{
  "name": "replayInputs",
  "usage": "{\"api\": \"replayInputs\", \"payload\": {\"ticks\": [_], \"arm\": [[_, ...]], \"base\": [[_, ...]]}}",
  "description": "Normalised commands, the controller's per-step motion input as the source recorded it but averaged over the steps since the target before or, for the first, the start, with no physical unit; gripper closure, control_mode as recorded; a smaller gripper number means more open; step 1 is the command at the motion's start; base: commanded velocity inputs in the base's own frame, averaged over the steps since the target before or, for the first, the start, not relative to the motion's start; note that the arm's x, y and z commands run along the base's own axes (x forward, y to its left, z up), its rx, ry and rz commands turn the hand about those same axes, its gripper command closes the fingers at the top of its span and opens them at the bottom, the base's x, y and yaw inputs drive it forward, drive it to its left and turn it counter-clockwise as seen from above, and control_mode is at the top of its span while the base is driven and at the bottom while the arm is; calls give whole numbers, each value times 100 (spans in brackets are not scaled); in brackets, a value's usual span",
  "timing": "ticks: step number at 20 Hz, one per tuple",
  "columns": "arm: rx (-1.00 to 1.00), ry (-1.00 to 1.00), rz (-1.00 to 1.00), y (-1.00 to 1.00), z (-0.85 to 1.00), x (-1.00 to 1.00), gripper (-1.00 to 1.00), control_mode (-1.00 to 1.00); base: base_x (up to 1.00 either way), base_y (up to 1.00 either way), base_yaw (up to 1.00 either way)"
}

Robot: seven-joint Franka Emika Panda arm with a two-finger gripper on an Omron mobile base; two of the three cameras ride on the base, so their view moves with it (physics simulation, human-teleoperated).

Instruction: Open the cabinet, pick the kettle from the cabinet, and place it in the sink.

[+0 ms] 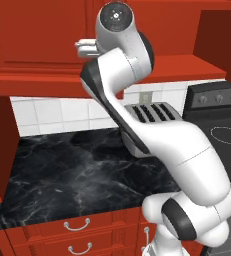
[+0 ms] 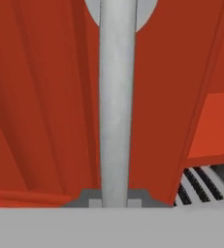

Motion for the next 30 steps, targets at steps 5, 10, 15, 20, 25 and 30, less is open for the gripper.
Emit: {"api": "replayInputs", "payload": {"ticks": [5, 10, 15, 20, 25, 30], "arm": [[0, 0, -16, 27, 0, -46, 100, -100], [0, 0, -15, 30, 0, -44, 100, -100], [0, 0, -17, 33, 0, -43, 100, -100], [0, 0, -17, 37, 0, -40, 100, -100], [-1, 0, -18, 40, 0, -35, 100, -100], [0, 0, -17, 41, 0, -33, 100, -100]], "base": [[0, 0, 0], [0, 0, 0], [0, 0, 0], [0, 0, 0], [0, 0, 0], [0, 0, 0]]}}
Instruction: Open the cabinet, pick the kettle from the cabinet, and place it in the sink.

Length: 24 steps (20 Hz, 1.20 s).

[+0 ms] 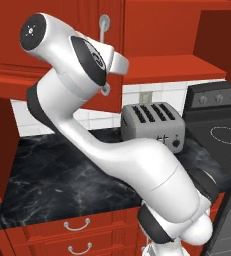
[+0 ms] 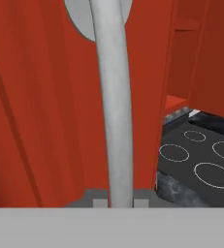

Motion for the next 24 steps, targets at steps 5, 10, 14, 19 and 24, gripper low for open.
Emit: {"api": "replayInputs", "payload": {"ticks": [5, 10, 14, 19, 24], "arm": [[0, 0, -15, 42, 0, -33, 100, -100], [0, 0, -12, 40, 0, -35, 100, -100], [0, 0, -2, 34, 0, -41, 100, -100], [0, 0, 2, 21, -8, -50, 100, -100], [0, 0, 12, 8, -17, -53, 100, -100]], "base": [[0, 0, 0], [0, 0, 0], [0, 0, 0], [0, 0, 0], [0, 0, 0]]}}
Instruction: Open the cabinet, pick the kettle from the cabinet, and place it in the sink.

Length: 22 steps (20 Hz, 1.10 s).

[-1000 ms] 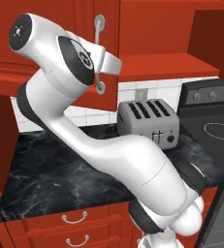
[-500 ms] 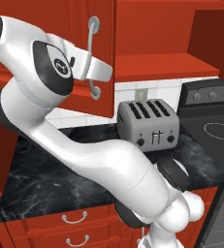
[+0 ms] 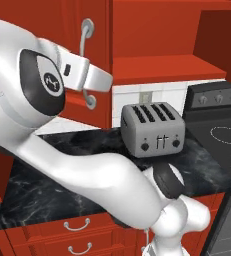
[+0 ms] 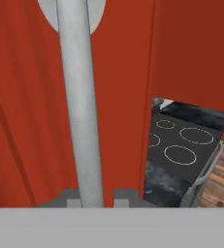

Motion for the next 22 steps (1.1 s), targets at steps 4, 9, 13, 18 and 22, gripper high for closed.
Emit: {"api": "replayInputs", "payload": {"ticks": [4, 9, 13, 18, 22], "arm": [[0, 0, 17, 13, -16, -43, 100, -100], [3, 0, 29, 2, -28, -22, 100, -100], [1, 0, 34, 0, -43, -13, -100, -100], [0, 2, 35, 0, -44, -17, -100, -100], [0, 2, 32, -5, -38, -28, -100, -100]], "base": [[0, 0, 0], [0, 0, 0], [0, 0, 0], [0, 0, 0], [0, 0, 0]]}}
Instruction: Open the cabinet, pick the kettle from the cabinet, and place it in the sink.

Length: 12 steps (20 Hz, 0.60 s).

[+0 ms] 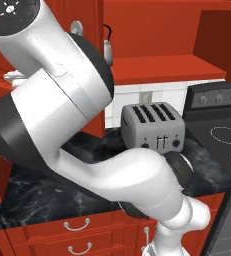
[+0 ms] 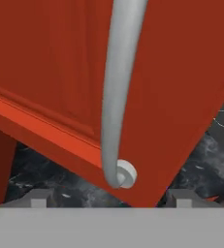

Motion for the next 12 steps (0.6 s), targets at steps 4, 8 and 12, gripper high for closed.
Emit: {"api": "replayInputs", "payload": {"ticks": [4, 8, 12], "arm": [[0, 3, 26, -8, -30, -26, -100, -100], [0, 2, 12, -13, -18, -32, -100, -100], [0, 8, 2, -24, -19, -36, -100, -100]], "base": [[0, 0, 0], [0, 0, 0], [0, 0, 0]]}}
